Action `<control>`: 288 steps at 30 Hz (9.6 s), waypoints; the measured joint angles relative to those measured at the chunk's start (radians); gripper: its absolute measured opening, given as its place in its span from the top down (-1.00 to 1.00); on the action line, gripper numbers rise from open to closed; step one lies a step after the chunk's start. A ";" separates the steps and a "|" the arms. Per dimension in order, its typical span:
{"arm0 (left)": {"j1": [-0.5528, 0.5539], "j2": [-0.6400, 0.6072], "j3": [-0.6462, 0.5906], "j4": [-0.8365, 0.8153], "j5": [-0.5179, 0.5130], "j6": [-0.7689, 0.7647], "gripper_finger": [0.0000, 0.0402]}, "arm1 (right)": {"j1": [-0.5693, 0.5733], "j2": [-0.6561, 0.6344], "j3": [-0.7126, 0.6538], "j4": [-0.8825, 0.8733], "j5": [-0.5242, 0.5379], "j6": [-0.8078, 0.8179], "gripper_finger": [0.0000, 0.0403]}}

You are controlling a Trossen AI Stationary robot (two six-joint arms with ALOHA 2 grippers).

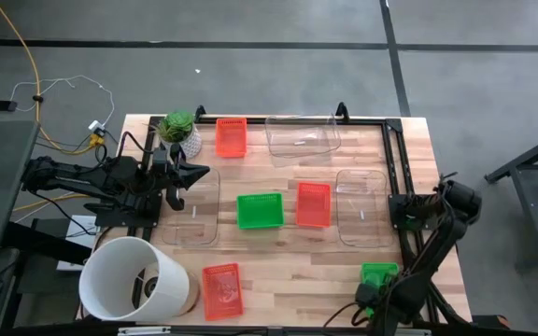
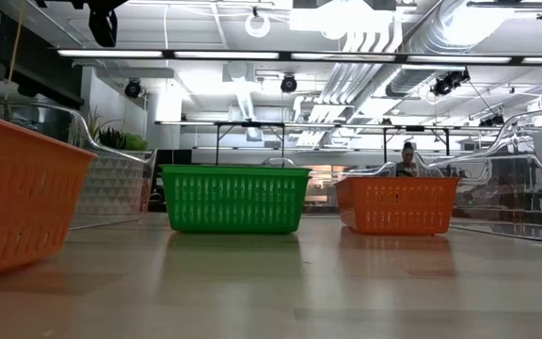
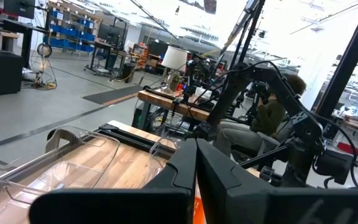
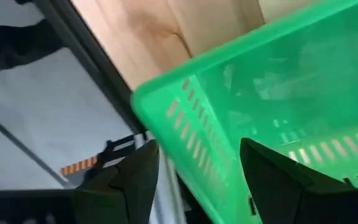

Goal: Stack baskets by color
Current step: Stack the bottom green bin on the top green bin, then stack the top orange bin on the bottom orange bin

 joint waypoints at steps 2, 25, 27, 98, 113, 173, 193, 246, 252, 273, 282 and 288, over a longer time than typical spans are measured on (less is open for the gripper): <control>0.000 0.000 0.000 0.000 -0.001 0.000 1.00 | 0.000 0.004 0.000 -0.014 0.009 -0.013 0.02; 0.000 0.000 0.000 0.000 -0.001 0.000 1.00 | -0.076 -0.130 0.280 -0.047 0.019 -0.352 0.99; 0.000 0.000 0.000 0.000 -0.001 0.000 1.00 | -0.114 -0.182 0.306 -0.009 0.020 -0.368 0.99; 0.000 -0.009 0.000 0.254 0.048 -0.158 1.00 | -0.907 -0.094 0.130 0.152 0.468 -2.925 1.00; 0.000 -0.009 0.000 0.254 0.049 -0.131 1.00 | -0.916 -0.010 0.130 0.202 0.423 -2.947 1.00; 0.000 -0.009 0.000 0.246 0.052 -0.075 1.00 | -0.982 -0.156 0.132 0.045 0.627 -2.433 0.32; 0.000 -0.009 0.000 0.246 0.014 0.051 1.00 | -1.160 -1.003 -0.306 0.145 0.250 -1.299 0.98; 0.368 0.617 0.572 -0.667 0.077 0.052 0.23 | -1.160 -1.195 -0.750 1.165 0.115 -1.165 1.00; 0.495 0.731 0.606 -0.732 0.217 0.026 0.01 | -1.160 -1.195 -0.750 1.136 0.114 -1.139 1.00; 0.563 1.164 0.755 -0.891 0.179 0.292 -0.12 | -1.160 -1.194 -0.749 1.074 0.112 -1.143 1.00; 0.571 1.258 0.756 -0.943 0.038 0.323 -0.12 | -1.160 -1.194 -0.749 1.065 0.117 -1.144 1.00; 0.577 1.285 0.756 -0.940 0.016 0.360 -0.12 | -1.160 -1.194 -0.749 1.065 0.116 -1.143 1.00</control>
